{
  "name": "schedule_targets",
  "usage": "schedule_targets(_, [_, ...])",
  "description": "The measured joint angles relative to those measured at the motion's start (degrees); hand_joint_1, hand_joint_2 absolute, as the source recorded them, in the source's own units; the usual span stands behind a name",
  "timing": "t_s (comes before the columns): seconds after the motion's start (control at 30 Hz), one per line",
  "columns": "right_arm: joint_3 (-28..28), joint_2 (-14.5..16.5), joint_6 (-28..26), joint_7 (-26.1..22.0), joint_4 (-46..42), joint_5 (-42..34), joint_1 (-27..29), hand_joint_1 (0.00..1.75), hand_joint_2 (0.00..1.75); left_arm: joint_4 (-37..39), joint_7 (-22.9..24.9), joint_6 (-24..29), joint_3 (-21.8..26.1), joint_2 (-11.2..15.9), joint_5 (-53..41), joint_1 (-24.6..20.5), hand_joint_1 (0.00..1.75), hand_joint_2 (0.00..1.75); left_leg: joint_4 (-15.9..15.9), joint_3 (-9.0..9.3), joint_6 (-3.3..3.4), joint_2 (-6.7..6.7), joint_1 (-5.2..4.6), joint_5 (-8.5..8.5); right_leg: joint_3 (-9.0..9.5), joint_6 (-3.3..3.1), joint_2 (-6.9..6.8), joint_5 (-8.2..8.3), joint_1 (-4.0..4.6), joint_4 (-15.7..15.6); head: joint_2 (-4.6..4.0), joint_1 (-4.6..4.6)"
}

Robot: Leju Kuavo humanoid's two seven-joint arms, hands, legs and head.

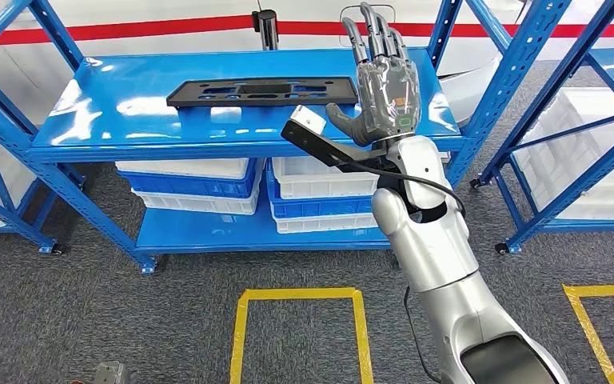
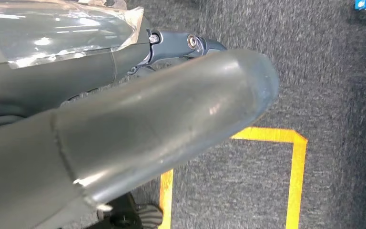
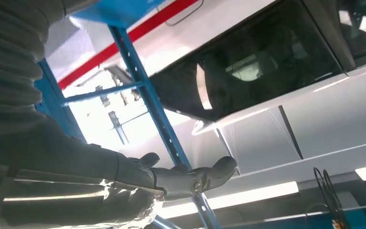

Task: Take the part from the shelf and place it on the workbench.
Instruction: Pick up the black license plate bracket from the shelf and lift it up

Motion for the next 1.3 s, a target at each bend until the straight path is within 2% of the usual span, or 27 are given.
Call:
schedule_targets(0.07, [0.01, 0.24, 0.00, 0.06, 0.34, -0.06, -0.62, 0.00, 1.75, 0.05, -0.12, -0.09, 0.00, -0.02, 0.27, -0.10, 0.00, 0.00, 0.82, -0.34, -0.57, -0.01, 0.37, -0.72, 0.20, -0.87, 0.13, 0.00, -0.20, -0.17, 0.00, -0.04])
schedule_targets(0.1, [0.02, 0.44, 0.00, 0.05, 0.52, -0.08, -1.04, 0.00, 1.75, 0.05, -0.21, -0.11, 0.01, -0.01, 0.42, -0.17, 0.00, 0.00, 2.60, -1.14, -0.84, -0.01, 0.49, -1.74, 0.36, -1.26, 0.17, -0.03, -0.33, -0.28, 0.00, -0.13])
schedule_targets(0.13, [0.04, 0.69, 0.00, 0.05, 0.76, -0.09, -1.45, 0.00, 1.75, 0.05, -0.32, -0.14, 0.02, 0.01, 0.59, -0.22, 0.00, 0.00, 5.44, -2.53, -1.05, -0.03, 0.57, -3.16, 0.49, -1.63, 0.20, -0.11, -0.36, -0.31, -0.01, -0.20])
schedule_targets(0.2, [0.10, 1.13, 0.00, 0.00, 1.43, -0.12, -1.99, 0.00, 1.75, 0.08, -0.56, -0.29, 0.14, 0.04, 1.02, -0.23, 0.00, 0.00, 13.06, -6.66, -1.34, -0.05, 0.60, -6.08, 0.69, -2.11, 0.22, -0.32, -0.10, -0.31, -0.01, -0.29])
schedule_targets(0.27, [0.14, 1.32, 0.00, -0.09, 1.92, -0.18, -2.13, 0.00, 1.75, 0.11, -0.75, -0.46, 0.26, 0.04, 1.31, -0.20, 0.00, 0.00, 17.58, -9.46, -1.46, -0.05, 0.62, -7.19, 0.83, -2.35, 0.23, -0.46, 0.11, -0.30, 0.01, -0.28])
schedule_targets(0.3, [0.15, 1.33, 0.00, -0.13, 2.01, -0.21, -2.14, 0.00, 1.75, 0.12, -0.80, -0.49, 0.28, 0.04, 1.37, -0.20, 0.00, 0.00, 18.11, -9.89, -1.46, -0.05, 0.62, -7.15, 0.87, -2.39, 0.23, -0.49, 0.14, -0.30, 0.01, -0.27])
schedule_targets(0.53, [0.15, 1.34, 0.00, -0.15, 2.06, -0.24, -2.14, 0.00, 1.75, 0.13, -0.83, -0.49, 0.30, 0.03, 1.40, -0.20, 0.00, 0.00, 18.10, -9.97, -1.45, -0.05, 0.62, -6.99, 0.89, -2.41, 0.24, -0.51, 0.15, -0.30, 0.01, -0.27])
schedule_targets(0.67, [0.15, 1.43, -0.01, -0.20, 2.32, -0.31, -2.22, 0.00, 1.75, 0.14, -0.95, -0.51, 0.36, 0.02, 1.58, -0.20, 0.00, 0.00, 16.95, -9.77, -1.34, -0.05, 0.62, -5.65, 1.03, -2.51, 0.28, -0.59, 0.21, -0.30, -0.01, -0.28])
schedule_targets(0.73, [0.20, 1.77, -0.13, -0.48, 2.77, -0.54, -2.68, 0.00, 1.75, 0.14, -1.20, -0.56, 0.61, 0.04, 2.08, -0.21, 0.00, 0.00, 11.18, -7.37, -1.00, -0.05, 0.62, -2.00, 1.34, -2.49, 0.44, -0.79, 0.25, -0.30, -0.01, -0.28])
schedule_targets(0.8, [0.54, 2.80, -0.63, -1.11, 4.47, -1.11, -4.41, 0.00, 1.75, 0.14, -1.81, -0.61, 1.51, 0.08, 3.36, -0.26, 0.00, 0.00, 3.46, -3.89, -0.43, -0.17, 0.27, 1.28, 1.63, -1.95, 0.72, -1.10, 0.45, -0.37, -0.01, -0.26])
schedule_targets(0.83, [0.87, 3.61, -1.04, -1.55, 5.93, -1.55, -5.82, 0.00, 1.75, 0.14, -2.26, -0.62, 2.20, 0.09, 4.19, -0.23, 0.00, 0.00, 1.14, -2.61, 0.11, -0.18, 0.16, 1.82, 1.04, -1.60, 0.65, -1.88, 0.58, 0.92, -0.01, -0.19])
schedule_targets(0.87, [1.28, 4.44, -1.56, -1.99, 7.95, -2.06, -7.20, 0.00, 1.75, 0.15, -2.72, -0.63, 3.03, 0.09, 5.08, -0.16, 0.00, 0.00, 0.08, -1.80, 0.63, -0.24, 0.03, 1.64, -1.44, -1.29, 0.54, -3.40, 0.70, 5.36, -0.01, -0.11])
schedule_targets(0.93, [1.94, 5.84, -2.65, -2.87, 11.52, -2.87, -9.08, 0.00, 1.75, 0.17, -3.38, -0.64, 4.50, 0.02, 6.21, 0.26, 0.00, 0.00, -0.50, -0.33, 1.05, -0.35, 0.13, 0.99, -3.25, -0.37, -0.05, -2.68, 0.70, 6.69, -0.01, 0.03])
schedule_targets(0.97, [2.15, 6.22, -3.09, -3.15, 12.72, -3.08, -9.46, 0.00, 1.75, 0.19, -3.50, -0.64, 4.99, -0.01, 6.43, 0.42, 0.00, 0.00, -0.31, 0.04, 0.76, -0.47, -0.02, 0.41, -3.14, -0.16, -0.20, -1.48, 0.71, 5.43, -0.01, 0.00])
schedule_targets(1.0, [2.26, 6.51, -3.39, -3.36, 13.30, -3.15, -9.70, 0.00, 1.75, 0.20, -3.58, -0.64, 5.26, -0.04, 6.47, 0.53, 0.00, 0.00, -0.16, 0.31, 0.36, -0.52, -0.13, -0.06, -1.23, -0.01, -0.34, 0.50, 0.70, 1.01, -0.01, -0.02])
schedule_targets(1.07, [2.39, 6.72, -3.63, -3.45, 13.88, -3.22, -9.95, 0.00, 1.75, 0.22, -3.66, -0.65, 5.53, -0.07, 6.49, 0.56, 0.00, 0.00, -0.03, 0.39, -0.22, -0.49, -0.17, -0.52, -0.52, -0.76, -0.30, 0.69, 0.83, -0.20, 0.00, -0.09])
schedule_targets(1.13, [2.40, 6.90, -3.77, -3.44, 14.24, -3.26, -10.12, 0.00, 1.75, 0.23, -3.71, -0.73, 5.65, -0.13, 6.49, 0.58, 0.00, 0.00, 0.25, 0.36, -0.78, -0.38, 0.15, -1.07, -0.23, -1.54, -0.15, 0.55, 0.59, -0.39, 0.00, -0.11])
schedule_targets(1.17, [2.42, 7.01, -3.88, -3.44, 14.36, -3.27, -10.26, 0.00, 1.75, 0.25, -3.74, -0.80, 5.67, -0.15, 6.49, 0.56, 0.00, 0.00, 1.36, -0.12, -1.06, -0.34, 0.27, -1.75, 0.04, -1.99, -0.10, 0.44, 0.43, -0.51, 0.00, -0.22])
schedule_targets(1.23, [2.52, 7.23, -4.08, -3.44, 14.60, -3.27, -10.44, 0.00, 1.75, 0.27, -3.80, -0.91, 5.70, -0.15, 6.49, 0.56, 0.00, 0.00, 7.24, -3.12, -1.58, -0.32, 0.43, -4.29, 0.63, -2.79, -0.06, 0.06, 0.28, -0.63, -0.01, -0.47])
schedule_targets(1.3, [2.70, 7.32, -4.15, -3.44, 14.93, -3.27, -10.36, 0.00, 1.75, 0.29, -3.81, -0.95, 5.76, -0.15, 6.49, 0.64, 0.00, 0.00, 14.54, -7.56, -1.92, -0.31, 0.50, -6.47, 1.05, -3.27, -0.01, -0.35, 0.41, -0.62, -0.01, -0.56])
